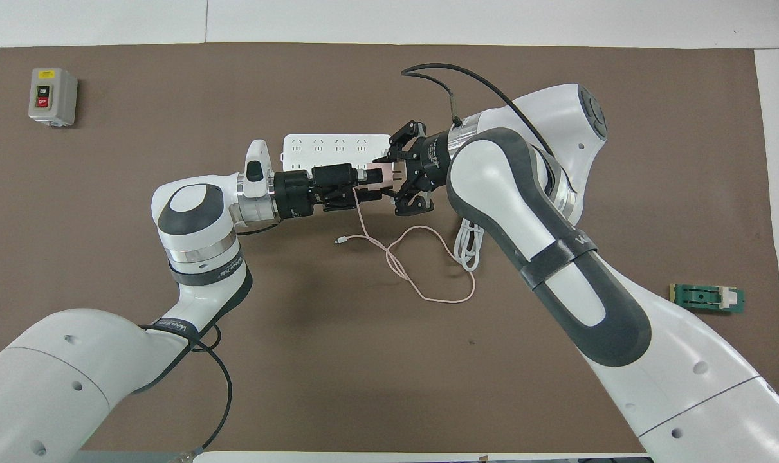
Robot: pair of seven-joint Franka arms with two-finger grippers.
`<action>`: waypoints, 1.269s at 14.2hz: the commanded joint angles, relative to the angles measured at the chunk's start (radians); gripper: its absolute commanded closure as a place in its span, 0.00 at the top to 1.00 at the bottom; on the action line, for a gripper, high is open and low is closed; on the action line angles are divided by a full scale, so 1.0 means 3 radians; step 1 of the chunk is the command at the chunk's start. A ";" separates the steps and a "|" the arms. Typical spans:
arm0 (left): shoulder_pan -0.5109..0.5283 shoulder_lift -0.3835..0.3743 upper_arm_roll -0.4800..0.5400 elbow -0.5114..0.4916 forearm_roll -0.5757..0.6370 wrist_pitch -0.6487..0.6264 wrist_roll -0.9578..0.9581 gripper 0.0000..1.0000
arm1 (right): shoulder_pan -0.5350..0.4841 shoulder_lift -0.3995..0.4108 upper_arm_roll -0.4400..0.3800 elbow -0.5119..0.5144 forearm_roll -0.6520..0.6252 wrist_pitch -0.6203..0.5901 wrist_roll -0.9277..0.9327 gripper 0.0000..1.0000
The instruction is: Plug charger into power strip
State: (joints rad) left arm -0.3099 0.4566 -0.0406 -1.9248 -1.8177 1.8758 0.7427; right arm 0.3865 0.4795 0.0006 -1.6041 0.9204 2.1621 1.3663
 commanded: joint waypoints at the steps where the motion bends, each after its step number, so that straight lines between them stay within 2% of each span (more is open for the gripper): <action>1: -0.0015 -0.0095 0.0043 -0.0114 -0.0062 -0.0030 -0.0032 0.76 | -0.0015 0.0012 0.0013 0.0029 0.0072 0.0013 0.0048 0.00; 5: -0.0010 -0.0100 0.0043 -0.0109 -0.0062 -0.0014 -0.0006 0.20 | -0.0020 0.0012 0.0013 0.0029 0.0072 0.0008 0.0048 0.00; 6: -0.0005 -0.0105 0.0043 -0.0103 -0.0062 -0.0009 -0.0006 0.00 | -0.0020 0.0012 0.0013 0.0029 0.0072 0.0008 0.0048 0.00; 9: 0.0031 -0.0141 0.0043 -0.0103 -0.0046 -0.0025 -0.0006 0.00 | -0.0020 0.0012 0.0013 0.0034 0.0072 0.0008 0.0083 0.00; 10: 0.0031 -0.0141 0.0043 -0.0098 -0.0041 -0.0025 0.0009 0.00 | -0.0030 0.0012 0.0013 0.0029 0.0067 0.0013 0.0180 0.42; 11: 0.0036 -0.0136 0.0043 -0.0098 -0.0036 -0.0025 0.0014 0.00 | -0.0010 0.0012 0.0003 0.0039 0.0026 0.0003 0.0241 0.99; 16: 0.0128 -0.0157 0.0043 -0.0093 0.0015 -0.0035 0.0014 0.00 | -0.0051 0.0012 -0.0012 0.0106 0.0020 -0.0028 0.0257 1.00; 18: 0.0163 -0.0238 0.0048 -0.0078 0.0046 0.0052 0.0014 0.00 | -0.0132 0.0002 -0.0027 0.0101 0.0015 -0.0033 0.0262 1.00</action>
State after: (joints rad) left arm -0.2790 0.4290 -0.0260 -1.9298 -1.8164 1.8786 0.7453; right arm 0.3801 0.4790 -0.0121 -1.5884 0.9237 2.1626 1.4245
